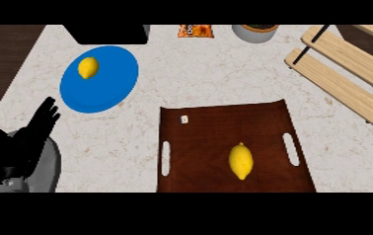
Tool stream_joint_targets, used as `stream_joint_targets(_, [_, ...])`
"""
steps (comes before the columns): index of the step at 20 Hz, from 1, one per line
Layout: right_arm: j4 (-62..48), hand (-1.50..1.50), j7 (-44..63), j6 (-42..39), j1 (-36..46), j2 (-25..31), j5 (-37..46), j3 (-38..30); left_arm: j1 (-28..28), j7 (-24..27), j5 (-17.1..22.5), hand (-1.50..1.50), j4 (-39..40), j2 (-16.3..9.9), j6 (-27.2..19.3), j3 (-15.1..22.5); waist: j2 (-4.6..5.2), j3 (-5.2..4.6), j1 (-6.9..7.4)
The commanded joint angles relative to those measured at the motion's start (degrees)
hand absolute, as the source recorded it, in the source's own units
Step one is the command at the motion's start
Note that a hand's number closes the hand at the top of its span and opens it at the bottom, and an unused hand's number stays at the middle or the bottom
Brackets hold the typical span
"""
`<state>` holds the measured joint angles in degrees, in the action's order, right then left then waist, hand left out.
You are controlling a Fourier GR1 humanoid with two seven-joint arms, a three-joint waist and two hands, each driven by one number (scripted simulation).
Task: Pick the tomato from the tray and place it in the tiered shelf
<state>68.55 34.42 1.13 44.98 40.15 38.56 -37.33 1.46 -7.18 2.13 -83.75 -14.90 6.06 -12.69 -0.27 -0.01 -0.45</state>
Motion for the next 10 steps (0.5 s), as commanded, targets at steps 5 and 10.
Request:
stream_joint_targets(5, [14.46, -1.5, 4.21, -7.24, -3.96, 6.76, -10.98, -9.15, 3.39, 2.85, -0.96, 0.0, -0.83, 0.82, 0.15, 0.15, -0.18, -0.02, -0.38])
stream_joint_targets(10, [26.05, -1.5, 14.66, -14.85, -11.49, 10.93, -15.18, -19.49, 3.64, 2.86, -0.02, 0.0, 0.32, 1.35, 0.1, -0.74, -0.54, -0.04, -1.97])
